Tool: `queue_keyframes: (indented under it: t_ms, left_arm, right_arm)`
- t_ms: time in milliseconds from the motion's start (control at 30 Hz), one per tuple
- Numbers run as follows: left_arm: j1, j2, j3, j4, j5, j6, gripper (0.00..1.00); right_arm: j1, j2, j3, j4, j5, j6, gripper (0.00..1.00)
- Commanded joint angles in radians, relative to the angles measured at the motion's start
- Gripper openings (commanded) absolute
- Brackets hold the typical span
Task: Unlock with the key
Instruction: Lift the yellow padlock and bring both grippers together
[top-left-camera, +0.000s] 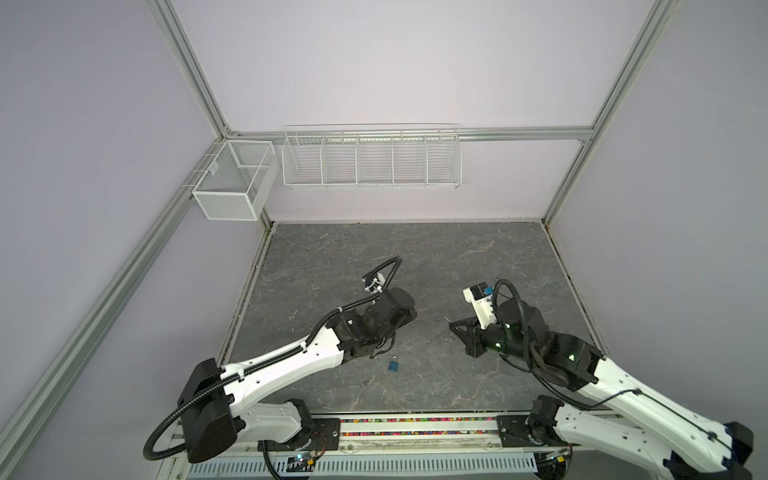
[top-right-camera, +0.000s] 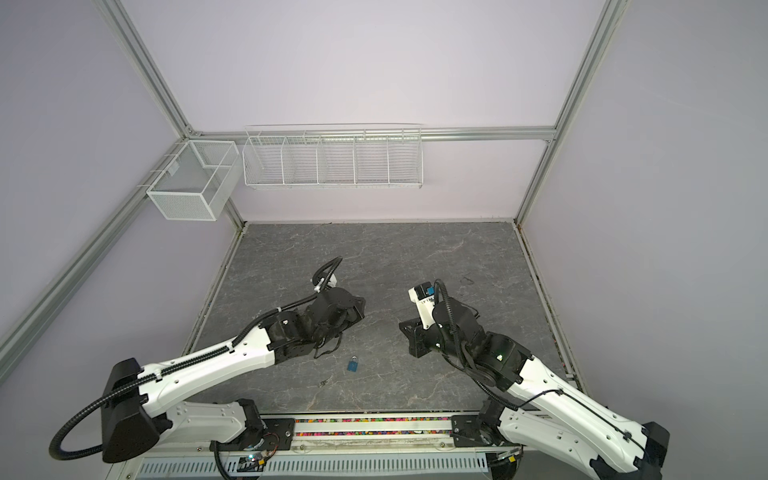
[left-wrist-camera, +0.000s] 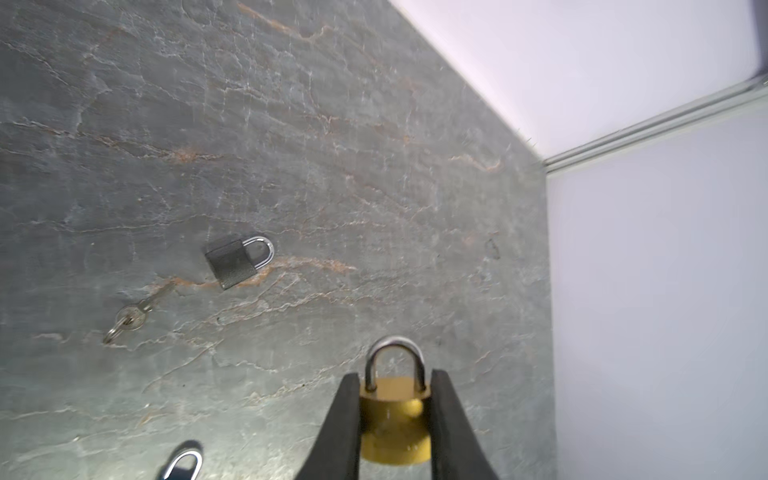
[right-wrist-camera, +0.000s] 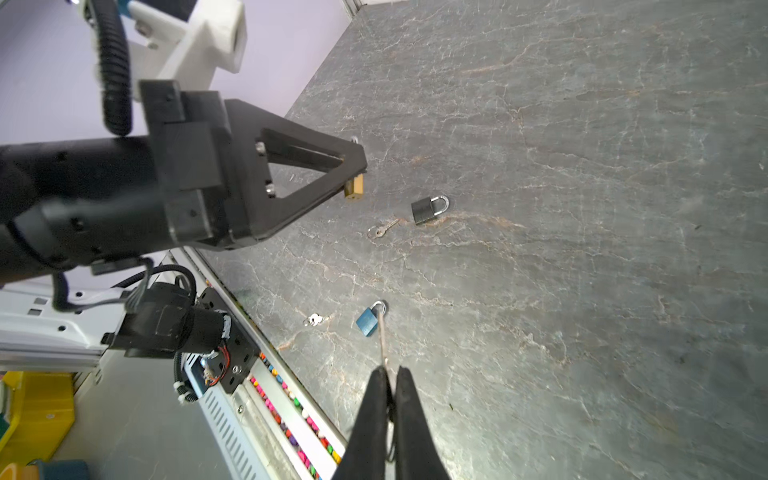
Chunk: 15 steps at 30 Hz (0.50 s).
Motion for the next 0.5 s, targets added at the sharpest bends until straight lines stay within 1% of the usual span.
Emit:
queue_keyframes:
  t_ms: [0, 100, 200, 333, 467]
  left_arm:
    - [0.006, -0.058, -0.052, 0.119, -0.064, -0.108, 0.00]
    - [0.005, -0.077, -0.059, 0.114, -0.073, -0.140, 0.00]
    - [0.005, -0.082, -0.059, 0.113, -0.068, -0.172, 0.00]
    - [0.005, -0.089, -0.085, 0.148, -0.069, -0.220, 0.00]
    - [0.006, -0.091, -0.091, 0.154, -0.068, -0.237, 0.00]
  right_arm:
    - [0.065, 0.029, -0.033, 0.174, 0.115, 0.042, 0.07]
    - [0.120, 0.078, -0.043, 0.261, 0.172, 0.049, 0.07]
    - [0.152, 0.139, -0.034, 0.306, 0.217, 0.075, 0.07]
    - [0.169, 0.194, -0.047, 0.396, 0.244, 0.111, 0.07]
    - [0.171, 0.234, -0.044, 0.443, 0.253, 0.122, 0.07]
